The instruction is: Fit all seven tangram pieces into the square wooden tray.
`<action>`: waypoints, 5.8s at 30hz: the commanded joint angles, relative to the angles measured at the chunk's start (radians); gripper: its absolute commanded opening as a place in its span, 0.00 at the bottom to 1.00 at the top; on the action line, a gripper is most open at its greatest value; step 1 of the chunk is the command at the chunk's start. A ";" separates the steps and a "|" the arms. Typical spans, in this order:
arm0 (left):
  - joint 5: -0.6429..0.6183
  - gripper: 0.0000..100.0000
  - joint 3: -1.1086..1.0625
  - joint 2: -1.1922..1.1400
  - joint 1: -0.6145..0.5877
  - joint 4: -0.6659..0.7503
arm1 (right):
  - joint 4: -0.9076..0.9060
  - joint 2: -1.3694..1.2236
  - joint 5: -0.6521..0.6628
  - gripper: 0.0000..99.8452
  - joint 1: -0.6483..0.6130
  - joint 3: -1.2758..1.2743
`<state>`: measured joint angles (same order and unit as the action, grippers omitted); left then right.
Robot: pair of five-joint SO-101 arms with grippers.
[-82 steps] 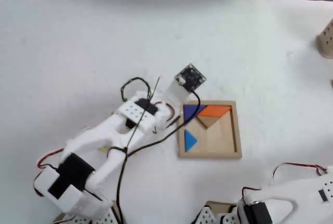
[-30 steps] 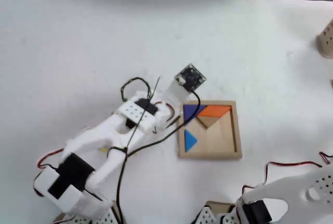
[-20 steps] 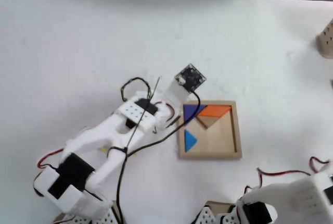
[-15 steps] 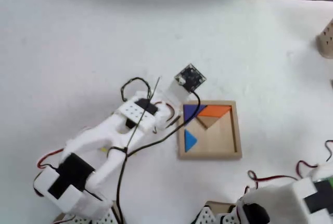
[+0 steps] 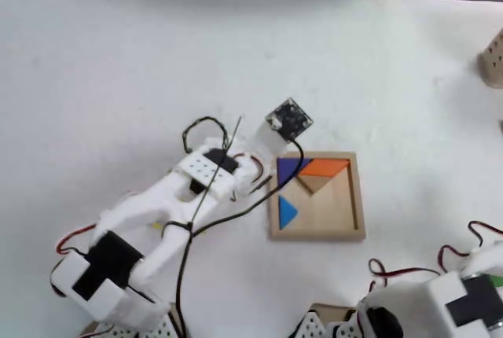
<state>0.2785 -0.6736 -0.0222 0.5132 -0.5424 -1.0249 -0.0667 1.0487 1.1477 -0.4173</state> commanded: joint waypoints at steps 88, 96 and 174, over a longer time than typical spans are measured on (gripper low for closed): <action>-0.109 0.10 0.167 0.022 -0.377 0.032 | 0.031 0.254 -0.626 0.11 -1.463 -0.288; -0.107 0.10 0.167 0.022 -0.377 0.034 | 0.025 0.257 -0.535 0.19 -1.529 -0.342; -0.104 0.10 0.157 0.015 -0.375 0.029 | -0.019 0.622 -0.617 0.02 -1.382 -0.592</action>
<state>0.1757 -0.5631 -0.0130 0.1481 -0.5363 -1.0096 0.4933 0.4396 -0.2501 -1.0480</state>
